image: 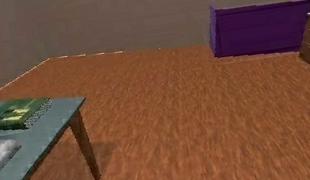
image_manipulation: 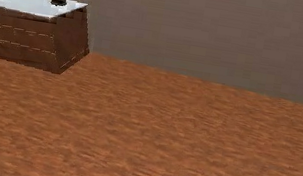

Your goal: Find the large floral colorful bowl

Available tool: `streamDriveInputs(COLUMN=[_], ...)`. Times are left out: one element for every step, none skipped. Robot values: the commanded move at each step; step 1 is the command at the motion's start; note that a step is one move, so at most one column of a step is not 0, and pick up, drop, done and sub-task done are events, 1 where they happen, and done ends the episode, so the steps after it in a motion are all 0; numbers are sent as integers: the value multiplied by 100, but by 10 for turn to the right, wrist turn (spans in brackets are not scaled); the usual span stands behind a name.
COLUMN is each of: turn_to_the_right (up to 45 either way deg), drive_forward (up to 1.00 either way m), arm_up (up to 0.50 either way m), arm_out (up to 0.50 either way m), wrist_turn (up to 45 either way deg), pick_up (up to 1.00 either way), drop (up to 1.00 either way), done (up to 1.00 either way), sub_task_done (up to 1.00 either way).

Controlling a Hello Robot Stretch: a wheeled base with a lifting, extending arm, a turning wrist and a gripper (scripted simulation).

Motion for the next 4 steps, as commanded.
streamDriveInputs(turn_to_the_right=[0, 60, 0, -360], drive_forward=[100, 0, 40, 0], arm_up=[0, 0, 0, 0], arm_out=[0, 0, 0, 0], wrist_turn=[0, 0, 0, 0], pick_up=[0, 0, 0, 0], drop=[0, 0, 0, 0], done=[0, 0, 0, 0], sub_task_done=[0, 0, 0, 0])
